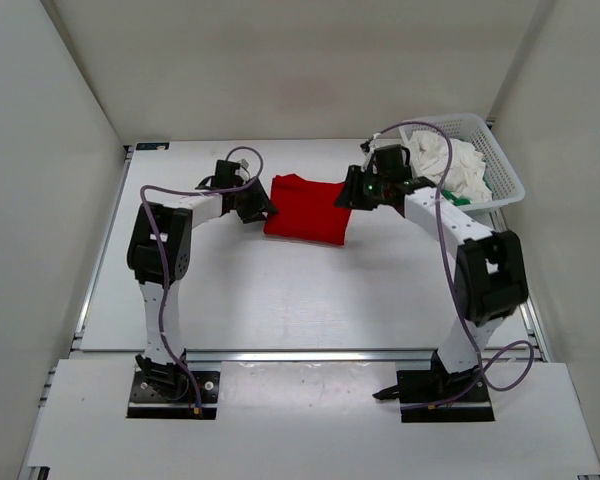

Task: Fold and stack the t-shirts
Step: Put the neatly folded tshirt into the corner of the board with the left arm, then grab crumpled tshirt from bin with the right arm, then move the tshirt to the center of the board, then flatten out the tshirt

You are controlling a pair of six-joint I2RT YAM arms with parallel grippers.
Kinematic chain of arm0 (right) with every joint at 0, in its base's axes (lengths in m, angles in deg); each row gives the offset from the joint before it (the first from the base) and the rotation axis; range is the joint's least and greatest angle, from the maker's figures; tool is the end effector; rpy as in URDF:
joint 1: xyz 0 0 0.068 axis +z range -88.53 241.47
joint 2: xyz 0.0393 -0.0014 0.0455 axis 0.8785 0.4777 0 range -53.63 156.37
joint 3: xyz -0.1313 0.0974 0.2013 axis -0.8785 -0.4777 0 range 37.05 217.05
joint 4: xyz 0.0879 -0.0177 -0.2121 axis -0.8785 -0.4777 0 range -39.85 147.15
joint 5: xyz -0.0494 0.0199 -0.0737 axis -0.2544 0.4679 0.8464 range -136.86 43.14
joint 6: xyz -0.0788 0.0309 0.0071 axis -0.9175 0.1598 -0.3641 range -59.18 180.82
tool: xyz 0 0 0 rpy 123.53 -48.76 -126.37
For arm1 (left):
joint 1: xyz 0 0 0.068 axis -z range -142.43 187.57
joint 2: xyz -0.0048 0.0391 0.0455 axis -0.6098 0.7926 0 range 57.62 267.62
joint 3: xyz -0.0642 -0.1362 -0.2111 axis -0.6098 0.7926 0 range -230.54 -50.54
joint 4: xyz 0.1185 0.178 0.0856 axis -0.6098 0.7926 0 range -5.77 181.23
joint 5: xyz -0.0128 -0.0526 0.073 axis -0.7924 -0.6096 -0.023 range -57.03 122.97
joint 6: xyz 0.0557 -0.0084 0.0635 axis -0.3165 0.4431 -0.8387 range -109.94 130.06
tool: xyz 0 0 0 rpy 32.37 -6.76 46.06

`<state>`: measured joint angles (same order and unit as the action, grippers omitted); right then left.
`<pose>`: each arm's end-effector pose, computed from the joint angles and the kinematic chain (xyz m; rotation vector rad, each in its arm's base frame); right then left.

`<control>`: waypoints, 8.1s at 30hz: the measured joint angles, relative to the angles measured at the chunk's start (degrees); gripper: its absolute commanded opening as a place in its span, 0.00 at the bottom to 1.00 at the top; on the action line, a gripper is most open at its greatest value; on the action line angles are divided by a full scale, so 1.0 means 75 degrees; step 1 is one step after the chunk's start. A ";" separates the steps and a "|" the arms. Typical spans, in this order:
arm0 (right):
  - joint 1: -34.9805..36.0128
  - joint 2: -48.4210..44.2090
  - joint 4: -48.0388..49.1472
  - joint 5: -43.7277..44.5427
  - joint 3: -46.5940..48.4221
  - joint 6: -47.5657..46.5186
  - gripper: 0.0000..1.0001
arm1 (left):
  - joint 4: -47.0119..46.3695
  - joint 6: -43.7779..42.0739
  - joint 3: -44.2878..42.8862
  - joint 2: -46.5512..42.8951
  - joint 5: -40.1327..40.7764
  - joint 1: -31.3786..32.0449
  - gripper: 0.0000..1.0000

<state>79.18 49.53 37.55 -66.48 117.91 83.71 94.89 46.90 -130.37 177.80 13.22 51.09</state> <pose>0.3760 0.1463 0.2359 -0.0755 2.3676 0.7488 0.4186 -0.1265 0.1264 -0.3624 2.5356 -0.7879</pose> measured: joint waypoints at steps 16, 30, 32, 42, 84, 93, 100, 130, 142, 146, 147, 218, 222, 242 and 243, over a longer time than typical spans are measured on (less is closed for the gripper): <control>0.0286 -0.2393 0.1932 -0.0472 -0.4322 0.0399 0.30 | -0.0685 0.0676 -0.0635 0.0796 -0.0842 -0.0044 0.00; 0.0877 -0.2716 0.2582 -0.0950 -0.5470 0.0554 0.31 | -0.3197 0.2442 0.2430 -0.1649 0.0848 -0.4089 0.72; 0.1040 -0.2850 0.2664 -0.0997 -0.5697 0.0615 0.31 | -0.3261 0.2643 0.2433 -0.1431 0.0737 -0.3934 0.74; 0.1259 -0.3614 0.2736 -0.1075 -0.6388 0.0877 0.31 | -0.3016 0.2841 0.2095 -0.0833 0.0428 -0.4001 0.57; -0.0332 -0.3981 0.1017 0.0405 -0.3468 0.0099 0.00 | -0.2282 0.1332 0.3235 -0.4619 0.2002 0.0277 0.39; -0.2873 -0.1979 0.0536 0.1276 -0.1361 -0.0449 0.21 | -0.2209 0.0023 0.5129 -0.5729 0.1565 0.3620 0.52; -0.3990 0.0548 0.0111 0.1716 0.1005 -0.0656 0.44 | -0.2206 0.0055 0.6225 -0.5694 0.1166 0.4281 0.53; -0.3943 -0.0373 -0.0437 0.0973 0.3800 -0.0796 0.00 | -0.2704 0.0341 0.6033 -0.5412 0.0472 0.3751 0.55; 0.0379 -0.2693 0.0169 -0.0189 0.5861 -0.1297 0.00 | -0.2850 0.1268 0.6033 -0.6700 -0.0029 0.1105 0.55; 0.0187 -0.2713 0.0565 -0.0988 0.5960 -0.0883 0.01 | -0.2868 0.1469 0.6362 -0.7105 -0.0041 0.0793 0.54; 0.0012 -0.2725 0.0731 -0.1230 0.5782 -0.0699 0.00 | -0.2865 0.1507 0.6478 -0.7204 -0.0038 0.0720 0.55; -0.1384 -0.5936 -0.0530 -0.0804 -0.3203 -0.0335 0.00 | 0.1851 -0.1757 0.3858 -0.8982 0.2133 0.0997 0.00; -0.0172 -0.6382 -0.1072 -0.0166 -0.2334 -0.0504 0.00 | 0.2378 -0.2081 0.1990 -0.8830 0.2238 0.1020 0.00; -0.1953 -0.5033 0.0131 -0.0224 -0.0271 -0.1035 0.00 | 0.3235 -0.2704 -0.0676 -0.7137 0.2439 0.0618 0.00; -0.2355 -0.4479 0.0315 -0.0583 -0.0574 -0.0918 0.00 | 0.3118 -0.2696 -0.0530 -0.6816 0.2328 0.0443 0.00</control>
<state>61.52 15.93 39.91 -70.85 113.60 76.83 118.28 26.68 -134.35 126.68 30.69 54.41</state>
